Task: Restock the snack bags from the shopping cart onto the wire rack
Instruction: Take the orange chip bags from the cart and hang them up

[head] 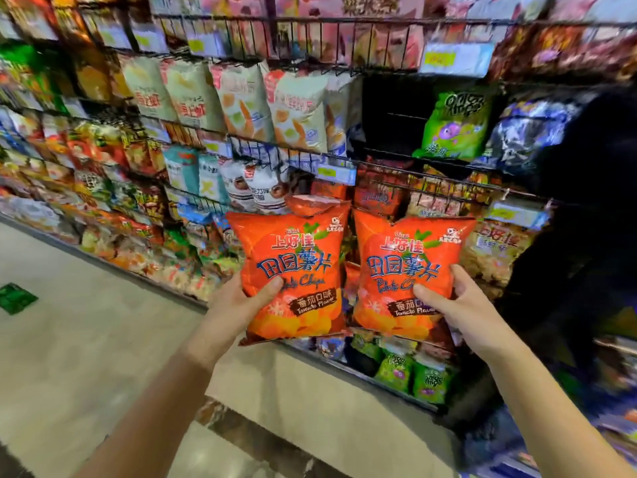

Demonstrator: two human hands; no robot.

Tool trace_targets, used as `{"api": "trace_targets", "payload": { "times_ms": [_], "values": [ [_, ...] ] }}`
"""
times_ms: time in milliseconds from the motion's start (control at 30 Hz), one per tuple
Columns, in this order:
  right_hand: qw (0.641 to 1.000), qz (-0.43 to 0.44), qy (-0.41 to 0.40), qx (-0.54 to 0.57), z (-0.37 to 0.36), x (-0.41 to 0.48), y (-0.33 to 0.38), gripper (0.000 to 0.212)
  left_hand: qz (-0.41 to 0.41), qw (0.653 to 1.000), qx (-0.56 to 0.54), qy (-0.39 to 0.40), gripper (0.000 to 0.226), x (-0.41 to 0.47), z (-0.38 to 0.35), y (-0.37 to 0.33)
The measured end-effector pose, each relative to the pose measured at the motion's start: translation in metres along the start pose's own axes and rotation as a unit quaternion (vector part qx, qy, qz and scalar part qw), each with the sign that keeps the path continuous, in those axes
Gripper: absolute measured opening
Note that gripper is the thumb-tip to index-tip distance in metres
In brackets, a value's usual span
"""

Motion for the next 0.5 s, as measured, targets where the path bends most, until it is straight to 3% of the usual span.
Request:
{"api": "trace_targets", "payload": {
  "times_ms": [100,267,500],
  "values": [
    [0.999,-0.001,-0.046,0.008,-0.026,0.033,-0.014,0.050,0.011,0.999,-0.024,0.031,0.060,0.056,0.027,0.015],
    [0.992,-0.021,-0.122,0.011,-0.056,0.074,-0.026,0.056,0.028,0.994,-0.019,0.105,0.083,0.128,0.060,0.032],
    [0.988,-0.047,-0.143,-0.018,-0.069,0.126,-0.040,0.063,0.051,0.991,-0.046,0.117,0.087,0.188,0.064,0.045]
  ]
}}
Point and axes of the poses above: each hand's wrist, its own x-axis towards the middle knuckle, its own z-axis out of the back of the hand, y = z × x, the point moved 1 cm from there along x, towards the middle knuckle, and after that the axes turned 1 degree about -z, right-handed, at the moved point
